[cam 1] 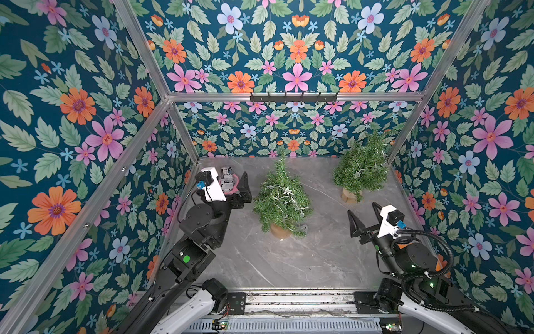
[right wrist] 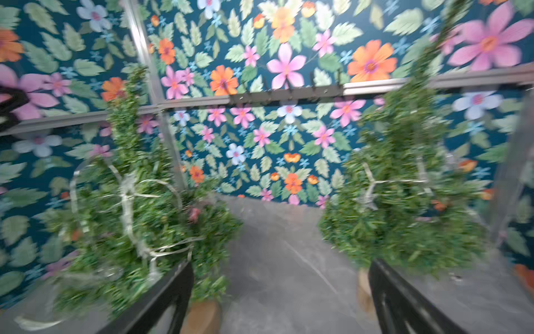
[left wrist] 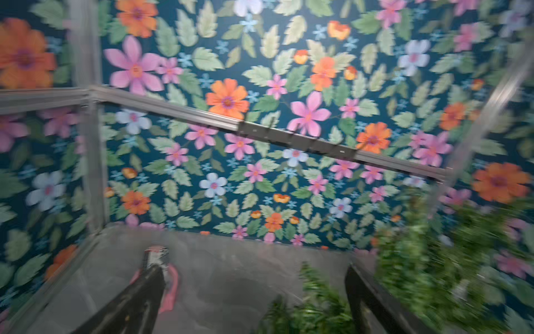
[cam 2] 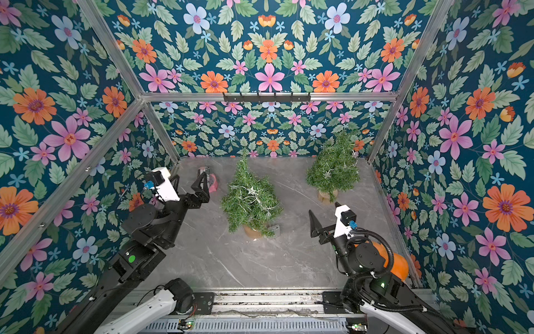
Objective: Wrap string light around the christmas tree
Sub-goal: Wrap the light string around the Christmas tree.
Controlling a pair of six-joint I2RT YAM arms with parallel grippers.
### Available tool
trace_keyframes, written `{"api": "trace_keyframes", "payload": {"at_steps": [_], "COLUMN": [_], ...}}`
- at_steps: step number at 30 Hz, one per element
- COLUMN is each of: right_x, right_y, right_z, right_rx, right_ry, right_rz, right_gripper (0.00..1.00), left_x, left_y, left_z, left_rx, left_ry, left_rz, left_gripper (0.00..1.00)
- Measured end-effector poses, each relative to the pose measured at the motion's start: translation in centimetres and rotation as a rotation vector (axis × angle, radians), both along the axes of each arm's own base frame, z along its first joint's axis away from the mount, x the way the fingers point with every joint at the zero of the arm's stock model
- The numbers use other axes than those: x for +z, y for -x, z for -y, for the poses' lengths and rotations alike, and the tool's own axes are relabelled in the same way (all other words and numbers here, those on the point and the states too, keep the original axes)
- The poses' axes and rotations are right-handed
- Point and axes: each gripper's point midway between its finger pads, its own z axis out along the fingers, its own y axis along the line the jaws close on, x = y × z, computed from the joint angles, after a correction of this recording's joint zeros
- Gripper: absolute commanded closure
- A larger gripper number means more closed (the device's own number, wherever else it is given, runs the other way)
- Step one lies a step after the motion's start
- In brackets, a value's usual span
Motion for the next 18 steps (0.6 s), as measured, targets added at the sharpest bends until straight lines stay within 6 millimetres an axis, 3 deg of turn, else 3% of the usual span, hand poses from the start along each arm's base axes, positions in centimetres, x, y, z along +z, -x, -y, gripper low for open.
{"api": "trace_keyframes", "payload": {"at_steps": [5,10,15,18], "right_x": [1.8,0.7,-3.7,-9.0], "right_y": [0.8,0.4,-1.2,-1.9], "right_z": [4.6,5.3,1.5,-2.8], "right_rx": [-0.198,-0.272,-0.163,0.012], "right_ry": [-0.012,0.038,0.156,0.248], "right_rz": [0.123,0.124,-0.001,-0.139], "right_gripper": [0.04,0.04,0.07,0.09], "left_x": [-5.3,-8.9,-10.9,-11.2], "left_y": [0.7,-0.1,-0.9,-0.9], "left_z": [-4.3,-5.3,-5.3,-5.4], "left_rx": [0.235,0.345,0.382,0.386], "left_ry": [0.006,-0.035,-0.027,0.002], "left_rz": [-0.021,-0.083,-0.126,-0.129], "left_gripper": [0.0,0.0,0.01,0.02]}}
